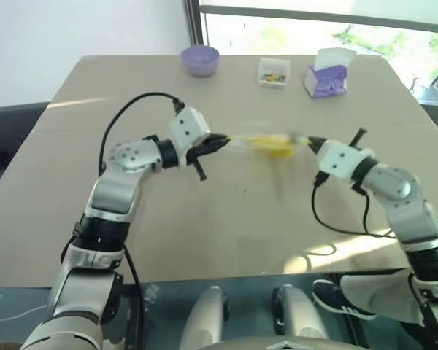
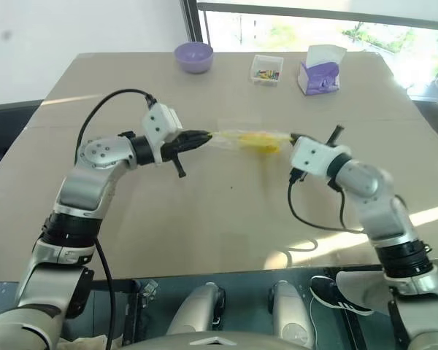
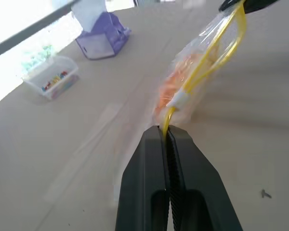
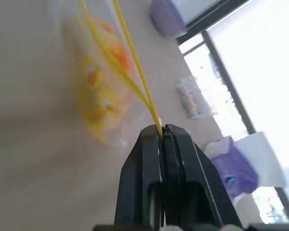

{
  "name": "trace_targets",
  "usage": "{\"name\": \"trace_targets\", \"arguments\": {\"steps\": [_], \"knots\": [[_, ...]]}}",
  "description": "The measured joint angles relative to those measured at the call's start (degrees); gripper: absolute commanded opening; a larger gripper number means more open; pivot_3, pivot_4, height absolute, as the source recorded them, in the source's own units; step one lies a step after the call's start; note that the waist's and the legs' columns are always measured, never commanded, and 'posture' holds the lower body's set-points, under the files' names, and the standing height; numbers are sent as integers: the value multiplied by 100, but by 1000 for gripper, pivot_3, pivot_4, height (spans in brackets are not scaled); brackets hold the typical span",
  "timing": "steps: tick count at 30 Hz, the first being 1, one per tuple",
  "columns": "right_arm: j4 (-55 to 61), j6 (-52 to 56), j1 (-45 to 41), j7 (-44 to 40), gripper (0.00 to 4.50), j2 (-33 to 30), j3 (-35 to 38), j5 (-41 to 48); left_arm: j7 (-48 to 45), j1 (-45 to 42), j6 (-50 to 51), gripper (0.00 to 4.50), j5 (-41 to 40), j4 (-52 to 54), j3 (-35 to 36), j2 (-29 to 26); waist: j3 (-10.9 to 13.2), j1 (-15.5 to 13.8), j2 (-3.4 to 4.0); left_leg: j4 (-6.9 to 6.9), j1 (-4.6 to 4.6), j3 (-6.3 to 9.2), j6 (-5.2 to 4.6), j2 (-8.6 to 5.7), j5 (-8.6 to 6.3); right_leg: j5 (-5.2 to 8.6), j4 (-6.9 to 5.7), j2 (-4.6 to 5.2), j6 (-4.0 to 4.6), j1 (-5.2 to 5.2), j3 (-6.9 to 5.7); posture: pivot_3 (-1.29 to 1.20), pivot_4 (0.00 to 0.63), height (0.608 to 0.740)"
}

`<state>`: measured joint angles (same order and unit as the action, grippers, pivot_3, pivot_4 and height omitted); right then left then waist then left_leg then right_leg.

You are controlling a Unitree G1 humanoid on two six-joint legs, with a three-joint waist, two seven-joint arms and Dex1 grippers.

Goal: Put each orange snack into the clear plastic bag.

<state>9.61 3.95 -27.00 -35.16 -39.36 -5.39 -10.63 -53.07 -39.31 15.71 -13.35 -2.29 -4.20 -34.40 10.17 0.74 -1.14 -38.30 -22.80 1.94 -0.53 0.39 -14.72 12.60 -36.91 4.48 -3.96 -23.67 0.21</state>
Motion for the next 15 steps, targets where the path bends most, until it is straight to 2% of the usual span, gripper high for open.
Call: {"name": "trace_targets", "arguments": {"steps": [4,10,15], "knots": [[56,213,-371,-293,59,-128,155,394,-105,-428,-20,0,-152,-289,111,-19,0,11,0,0,0,-2,0,0,0,0,3,0,0,1,1,0,150,740],[-1374,-458,-1240,66,59,-8,-170,20,383,-1250,-1207,0,584,-1881,-269,357,1,8,-2,-1,-5,-3,0,-2,0,-1,3,0,0,-3,1,0,150,740],[-1502,-730,-1263,382,59,20,-117,-50,383,-1345,-1735,0,496,-1903,-135,383,1,20,-1,13,-20,-11,11,-2,6,0,16,3,-1,-17,7,0,150,740]]}}
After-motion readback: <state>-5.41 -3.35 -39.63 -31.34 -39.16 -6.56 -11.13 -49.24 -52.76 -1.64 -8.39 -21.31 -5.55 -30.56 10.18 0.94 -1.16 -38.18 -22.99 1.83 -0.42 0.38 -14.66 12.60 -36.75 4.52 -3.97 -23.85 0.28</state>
